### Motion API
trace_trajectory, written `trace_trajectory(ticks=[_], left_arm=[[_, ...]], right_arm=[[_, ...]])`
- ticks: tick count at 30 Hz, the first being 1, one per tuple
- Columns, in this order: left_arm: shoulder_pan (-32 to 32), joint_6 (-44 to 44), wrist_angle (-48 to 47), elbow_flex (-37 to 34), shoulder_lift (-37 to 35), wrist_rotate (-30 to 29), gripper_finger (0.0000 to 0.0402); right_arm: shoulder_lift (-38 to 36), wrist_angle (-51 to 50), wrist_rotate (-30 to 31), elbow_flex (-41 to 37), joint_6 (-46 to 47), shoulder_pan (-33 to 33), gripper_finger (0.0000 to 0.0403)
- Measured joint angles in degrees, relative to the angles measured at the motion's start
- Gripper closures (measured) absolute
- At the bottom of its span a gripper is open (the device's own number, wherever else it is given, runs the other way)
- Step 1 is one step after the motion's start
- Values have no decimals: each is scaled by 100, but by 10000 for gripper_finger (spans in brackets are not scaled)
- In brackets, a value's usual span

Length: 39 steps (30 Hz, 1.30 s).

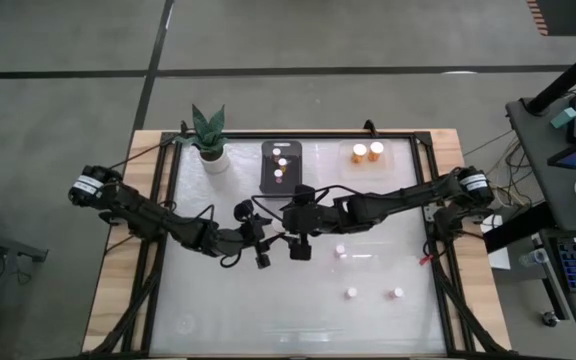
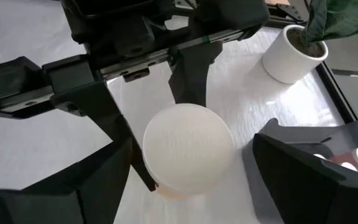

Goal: Pick and place medicine bottles into bin by pill shape (circle, oval)
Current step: Put the large orange pill bottle into the transparent bin

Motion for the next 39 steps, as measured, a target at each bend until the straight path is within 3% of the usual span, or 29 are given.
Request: trace_trajectory(ticks=[14, 22, 27, 33, 39], left_arm=[[0, 19, -4, -8, 0, 4, 244], [0, 51, 5, -2, -22, -7, 171], [0, 706, -3, -20, -163, -9, 132], [26, 1620, -14, -107, -692, -27, 123], [62, 2305, 28, -99, -1353, -26, 123]], right_arm=[[0, -23, -184, -2, 42, 8, 202], [3, -138, -195, -7, 93, 9, 189], [-83, -483, -186, -7, 102, 9, 190], [-459, -1049, 25, -82, 111, -57, 190], [-1146, -1217, 177, -642, 350, -386, 190]])
